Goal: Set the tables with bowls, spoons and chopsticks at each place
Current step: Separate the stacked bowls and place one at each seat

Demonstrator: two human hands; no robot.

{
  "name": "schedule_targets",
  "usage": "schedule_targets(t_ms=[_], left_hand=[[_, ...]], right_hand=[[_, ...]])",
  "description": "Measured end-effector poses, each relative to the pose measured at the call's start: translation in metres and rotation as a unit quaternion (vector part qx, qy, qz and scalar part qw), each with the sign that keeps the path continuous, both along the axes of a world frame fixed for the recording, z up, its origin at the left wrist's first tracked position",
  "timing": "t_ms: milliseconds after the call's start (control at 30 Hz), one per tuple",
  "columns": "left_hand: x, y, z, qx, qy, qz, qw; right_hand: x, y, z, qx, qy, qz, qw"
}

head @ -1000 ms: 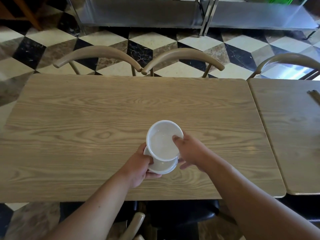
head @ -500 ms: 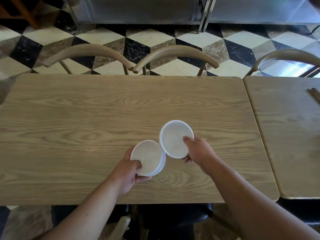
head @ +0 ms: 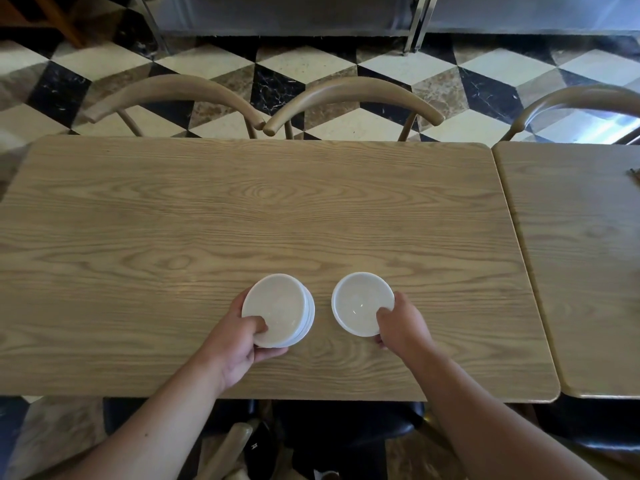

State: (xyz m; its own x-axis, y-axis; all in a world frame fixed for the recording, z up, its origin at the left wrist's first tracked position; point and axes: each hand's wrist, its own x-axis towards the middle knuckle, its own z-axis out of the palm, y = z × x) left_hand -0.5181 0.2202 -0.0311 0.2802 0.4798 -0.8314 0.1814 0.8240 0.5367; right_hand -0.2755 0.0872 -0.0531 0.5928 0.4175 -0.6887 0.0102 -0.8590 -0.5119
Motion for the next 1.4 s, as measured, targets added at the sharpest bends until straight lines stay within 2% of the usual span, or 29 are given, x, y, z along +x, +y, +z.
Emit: schedule_targets(t_ms=[267,300,367,433,467,567,667,733,800,967,1133,1400], left_hand=[[0.001,-0.005,0.006,0.025,0.007,0.008,1.0],[0.001,-0.005,0.007,0.028,0.008,0.008,1.0],[0.0,-0.005,0.012,0.034,0.011,0.007,0.999],[0.0,-0.005,0.018,0.042,0.014,0.003,0.999],[0.001,-0.004,0.022,0.049,0.014,-0.001,0.999],[0.002,-0.003,0.031,0.068,0.014,-0.019,0.997],[-0.003,0.0,0.038,0.085,0.001,-0.032,0.996],[-0.011,0.007,0.042,0.093,-0.006,-0.034,0.995],[-0.025,0.016,0.046,0.101,-0.004,-0.032,0.994],[-0.087,0.047,0.054,0.091,-0.042,-0.013,0.995],[-0.186,0.097,0.06,0.081,-0.101,0.015,0.991],[-0.323,0.175,0.084,0.071,-0.091,0.028,0.993]], right_hand=[[0.0,-0.004,-0.007,-0.004,0.005,-0.001,1.0],[-0.001,-0.004,-0.002,-0.016,-0.015,0.017,1.0],[-0.001,-0.005,0.011,-0.04,-0.114,0.048,0.992],[0.0,-0.003,0.031,0.016,-0.205,0.021,0.978],[-0.002,0.002,0.043,0.061,-0.221,0.012,0.973],[-0.024,0.033,0.077,0.137,-0.151,0.088,0.975],[-0.066,0.063,0.096,0.129,-0.038,0.199,0.971],[-0.09,0.077,0.098,0.116,-0.051,0.252,0.96],[-0.108,0.089,0.098,0.103,-0.086,0.261,0.956],[-0.17,0.13,0.107,0.092,-0.11,0.206,0.968],[-0.267,0.187,0.127,0.083,-0.153,0.247,0.953],[-0.403,0.268,0.161,0.05,-0.146,0.257,0.954]])
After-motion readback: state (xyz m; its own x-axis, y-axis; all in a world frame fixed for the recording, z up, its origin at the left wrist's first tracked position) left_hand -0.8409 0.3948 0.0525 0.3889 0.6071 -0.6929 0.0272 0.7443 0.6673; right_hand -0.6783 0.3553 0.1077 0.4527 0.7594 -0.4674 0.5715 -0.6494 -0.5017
